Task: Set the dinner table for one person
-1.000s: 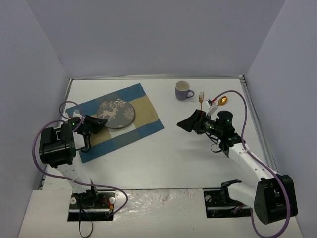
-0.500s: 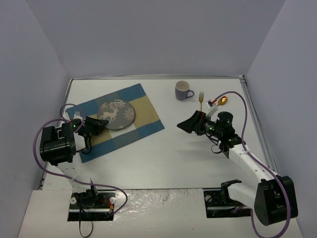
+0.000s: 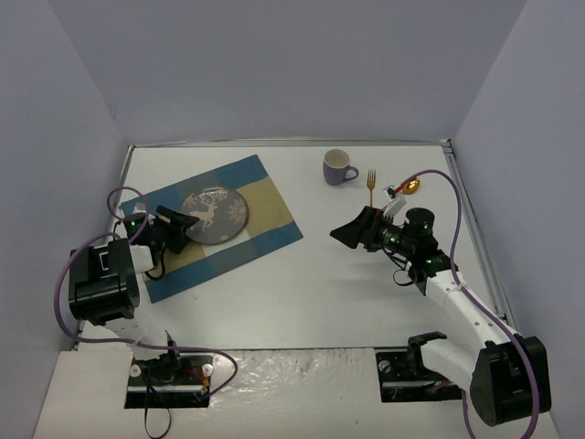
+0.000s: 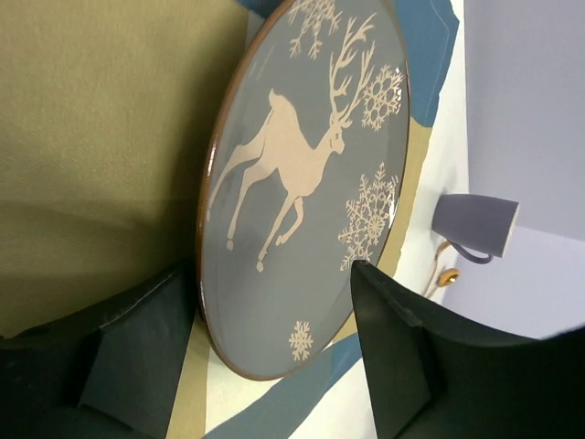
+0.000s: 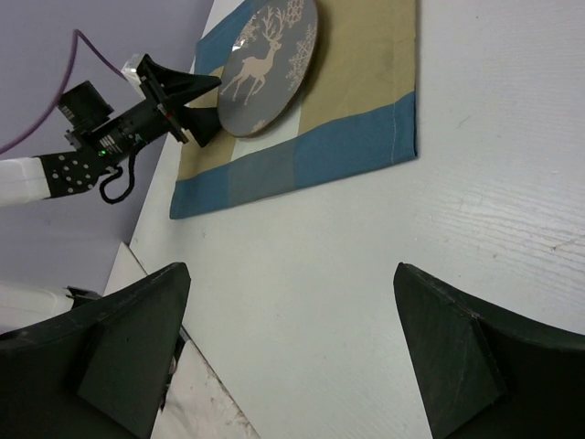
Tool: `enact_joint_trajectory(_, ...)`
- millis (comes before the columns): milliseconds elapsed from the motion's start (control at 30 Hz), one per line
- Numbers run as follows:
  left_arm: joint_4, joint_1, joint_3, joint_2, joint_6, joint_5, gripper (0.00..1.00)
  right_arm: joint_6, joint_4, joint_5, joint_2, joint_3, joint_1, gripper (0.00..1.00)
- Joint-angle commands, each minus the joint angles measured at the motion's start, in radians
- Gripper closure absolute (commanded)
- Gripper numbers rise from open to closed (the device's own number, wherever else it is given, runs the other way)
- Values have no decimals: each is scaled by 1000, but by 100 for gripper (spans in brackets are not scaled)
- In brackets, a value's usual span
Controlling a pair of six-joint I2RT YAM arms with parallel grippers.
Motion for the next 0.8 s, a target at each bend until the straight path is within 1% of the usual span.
enact_joint_trajectory(0, -258, 14, 99, -140, 118, -96, 25, -60, -29, 45, -46, 21, -12, 9)
enact_joint_trajectory(67, -324, 15, 119, -161, 137, -131, 11, -93, -95, 107, -55, 34, -13, 9)
enact_joint_trajectory(167, -467, 15, 165, -209, 173, -172, 4, -126, -175, 225, -66, 55, -17, 9)
enact_joint_trajectory(200, -505, 14, 177, -222, 187, -196, 3, -141, -213, 291, -70, 65, -17, 9)
enact_joint_trajectory(300, -687, 12, 237, -278, 238, -238, 3, -170, -284, 430, -65, 95, -18, 11)
enact_joint_trajectory(367, -812, -2, 293, -325, 306, -274, 3, -176, -329, 550, -45, 124, -20, 12)
enact_joint_trajectory(433, -915, -23, 345, -379, 402, -340, 3, -175, -356, 643, -17, 149, -23, 14)
enact_joint_trajectory(467, -963, -30, 375, -392, 426, -355, 3, -174, -368, 671, 8, 171, -23, 15)
enact_joint_trajectory(533, -1008, -52, 408, -419, 480, -386, 3, -169, -377, 735, 48, 197, -27, 16)
enact_joint_trajectory(633, -1102, -108, 468, -451, 597, -442, 3, -164, -377, 858, 166, 260, -40, 18)
enact_joint_trajectory(700, -1152, -152, 493, -453, 655, -495, 3, -151, -377, 907, 246, 317, -55, 20)
enact_joint_trajectory(733, -1153, -166, 493, -452, 670, -497, 3, -150, -376, 919, 251, 337, -56, 22)
enact_joint_trajectory(767, -1158, -178, 491, -448, 683, -511, 3, -141, -376, 933, 304, 369, -62, 22)
